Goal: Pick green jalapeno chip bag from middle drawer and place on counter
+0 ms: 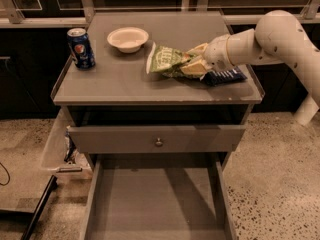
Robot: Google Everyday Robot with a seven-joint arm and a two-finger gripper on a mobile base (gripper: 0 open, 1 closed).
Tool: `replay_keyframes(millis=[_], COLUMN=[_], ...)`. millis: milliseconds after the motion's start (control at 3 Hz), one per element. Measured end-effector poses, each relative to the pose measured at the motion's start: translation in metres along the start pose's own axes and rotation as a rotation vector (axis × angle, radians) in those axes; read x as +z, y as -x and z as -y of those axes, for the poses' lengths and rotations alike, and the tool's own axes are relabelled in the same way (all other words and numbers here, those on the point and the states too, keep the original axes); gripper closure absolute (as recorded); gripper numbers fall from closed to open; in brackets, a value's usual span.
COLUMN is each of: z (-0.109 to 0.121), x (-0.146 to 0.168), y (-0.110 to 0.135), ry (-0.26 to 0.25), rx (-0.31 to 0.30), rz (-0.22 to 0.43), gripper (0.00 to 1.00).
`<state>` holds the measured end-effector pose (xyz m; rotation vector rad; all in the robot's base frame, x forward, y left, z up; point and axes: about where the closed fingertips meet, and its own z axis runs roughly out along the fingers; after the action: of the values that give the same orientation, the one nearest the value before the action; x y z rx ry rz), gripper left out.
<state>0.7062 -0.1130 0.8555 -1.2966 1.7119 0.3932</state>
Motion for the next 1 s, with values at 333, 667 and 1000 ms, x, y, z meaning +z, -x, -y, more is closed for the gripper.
replay_keyframes(millis=[333, 667, 1000], z=[0.0000, 0.0000, 0.0000], x=[0.0000, 0.0001, 0.0001], y=[0.0000, 0.0000, 0.0000], ry=[0.000, 0.000, 0.000], rx=[0.000, 0.000, 0.000], rz=[0.000, 0.000, 0.000], gripper=[0.58, 0.35, 0.12])
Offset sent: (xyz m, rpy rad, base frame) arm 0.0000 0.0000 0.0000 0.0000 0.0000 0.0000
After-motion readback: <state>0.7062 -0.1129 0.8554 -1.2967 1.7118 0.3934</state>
